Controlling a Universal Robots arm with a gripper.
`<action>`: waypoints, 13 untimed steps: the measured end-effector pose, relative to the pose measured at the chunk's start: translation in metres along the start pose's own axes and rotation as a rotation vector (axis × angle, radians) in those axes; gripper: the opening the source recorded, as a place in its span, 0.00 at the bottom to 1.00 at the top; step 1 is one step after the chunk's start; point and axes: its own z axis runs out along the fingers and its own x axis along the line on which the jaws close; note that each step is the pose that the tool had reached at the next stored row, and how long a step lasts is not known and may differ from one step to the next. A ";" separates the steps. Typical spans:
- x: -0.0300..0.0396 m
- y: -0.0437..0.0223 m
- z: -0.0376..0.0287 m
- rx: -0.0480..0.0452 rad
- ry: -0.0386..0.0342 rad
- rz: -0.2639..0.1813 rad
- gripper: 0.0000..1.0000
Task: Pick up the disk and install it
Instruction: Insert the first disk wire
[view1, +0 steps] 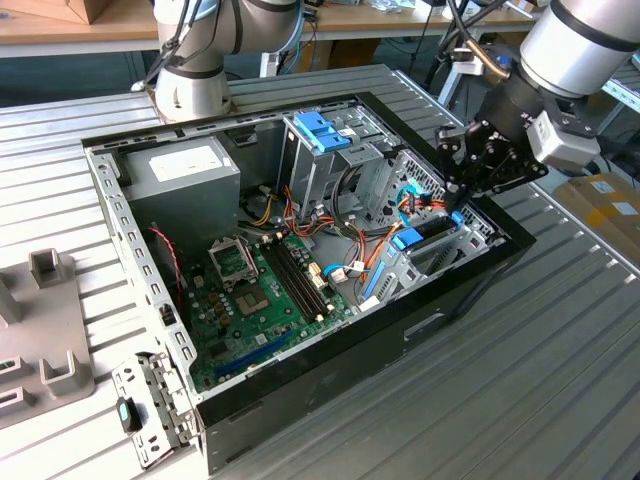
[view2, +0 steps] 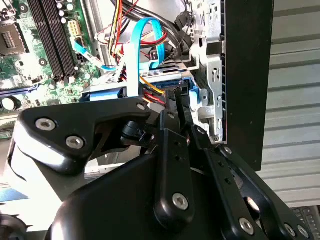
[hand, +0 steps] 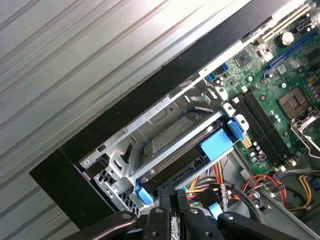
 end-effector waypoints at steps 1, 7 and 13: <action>0.0000 0.0000 0.0001 0.0017 0.0051 0.049 0.17; 0.0000 0.0000 0.0002 0.0023 0.0071 0.067 0.17; 0.0000 0.0000 0.0002 0.0031 0.0094 0.090 0.17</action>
